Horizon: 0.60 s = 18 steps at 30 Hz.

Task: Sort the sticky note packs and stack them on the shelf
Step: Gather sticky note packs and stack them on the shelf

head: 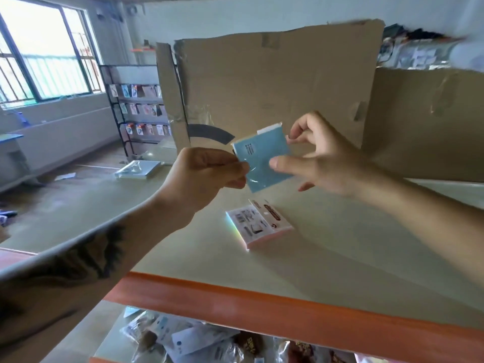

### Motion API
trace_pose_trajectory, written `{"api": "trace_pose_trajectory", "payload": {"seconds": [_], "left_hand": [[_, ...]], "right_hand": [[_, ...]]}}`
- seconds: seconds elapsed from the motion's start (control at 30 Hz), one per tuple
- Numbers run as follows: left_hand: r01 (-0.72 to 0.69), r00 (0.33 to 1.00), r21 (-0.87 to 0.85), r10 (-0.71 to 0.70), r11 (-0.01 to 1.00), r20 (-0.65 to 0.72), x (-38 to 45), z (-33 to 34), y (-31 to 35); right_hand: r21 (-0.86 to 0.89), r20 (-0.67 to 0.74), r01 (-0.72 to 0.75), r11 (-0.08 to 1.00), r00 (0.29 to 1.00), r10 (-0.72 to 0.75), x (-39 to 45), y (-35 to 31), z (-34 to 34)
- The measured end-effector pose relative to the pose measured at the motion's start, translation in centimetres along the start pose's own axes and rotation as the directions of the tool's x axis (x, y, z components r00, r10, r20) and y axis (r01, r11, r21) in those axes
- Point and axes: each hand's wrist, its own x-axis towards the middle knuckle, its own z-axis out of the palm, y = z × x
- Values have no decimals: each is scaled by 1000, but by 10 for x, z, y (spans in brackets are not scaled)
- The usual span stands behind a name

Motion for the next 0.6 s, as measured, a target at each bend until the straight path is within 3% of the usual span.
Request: {"api": "trace_pose_trajectory", "payload": {"seconds": [0.07,0.13,0.27,0.4,0.53,0.6], "left_hand": [[28,999,-68,-30,997,-29,0,-12,2],[81,995,-113,-86,990,-41,-2,-21,4],[159,987,-123,-161,980,-8,-5,-38,3],[149,989,-86,-149,985,6,-10,-51,-2],[59,997,184,-65,981,29,-13,-77,-11],[-25,995,404,-15,915,95,-17,-97,-18]], "right_hand": [[-231,-31,88,969,995,-98,-4,-7,14],[-323,-53,124,938,988,-148,-4,-15,27],[-345,-105,158,925,973,-206,4,-26,58],[-309,-127,163,937,969,-210,15,-38,79],[-329,-52,168,929,979,-195,23,-45,93],[-335,19,172,926,984,-176,26,-48,102]]}}
